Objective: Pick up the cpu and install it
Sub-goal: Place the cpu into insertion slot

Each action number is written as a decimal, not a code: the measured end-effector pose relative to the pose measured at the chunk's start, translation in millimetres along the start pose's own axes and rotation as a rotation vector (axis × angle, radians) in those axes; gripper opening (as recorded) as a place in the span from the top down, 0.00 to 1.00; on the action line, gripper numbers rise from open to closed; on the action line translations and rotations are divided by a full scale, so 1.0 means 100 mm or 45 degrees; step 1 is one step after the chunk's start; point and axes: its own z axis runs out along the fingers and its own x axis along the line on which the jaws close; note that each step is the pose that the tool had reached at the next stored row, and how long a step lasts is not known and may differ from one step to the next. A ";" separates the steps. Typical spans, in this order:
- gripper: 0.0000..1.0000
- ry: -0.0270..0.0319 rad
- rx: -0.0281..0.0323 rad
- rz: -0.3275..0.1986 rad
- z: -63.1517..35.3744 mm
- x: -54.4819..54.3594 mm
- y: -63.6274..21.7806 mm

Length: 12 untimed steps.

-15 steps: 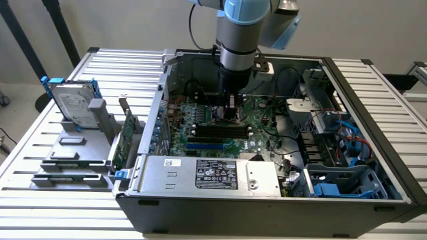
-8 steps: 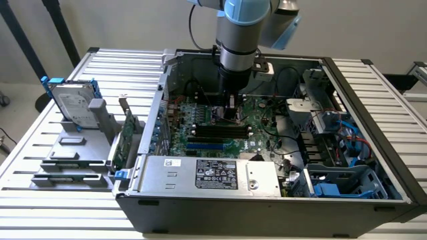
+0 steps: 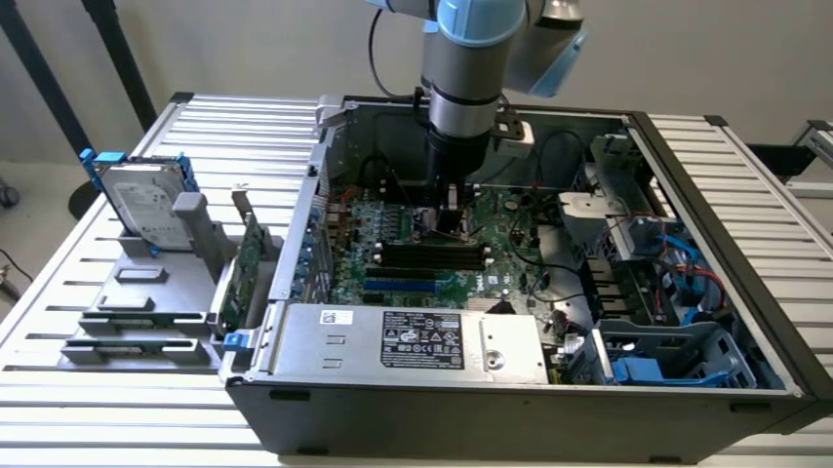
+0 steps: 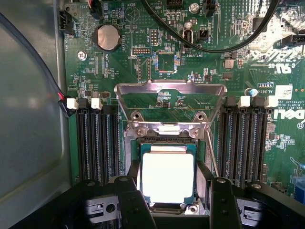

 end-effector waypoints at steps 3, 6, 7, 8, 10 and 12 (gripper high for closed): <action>0.45 -0.0056 -0.0001 0.000 0.001 0.01 -0.001; 0.45 -0.0099 -0.0003 0.000 0.003 0.02 -0.002; 0.45 -0.0107 -0.0006 0.000 0.004 0.02 -0.002; 0.45 -0.0111 -0.0009 0.000 0.005 0.02 -0.002; 0.45 -0.0116 -0.0015 0.000 0.008 0.03 -0.002; 0.45 -0.0122 -0.0025 0.000 0.013 0.03 -0.002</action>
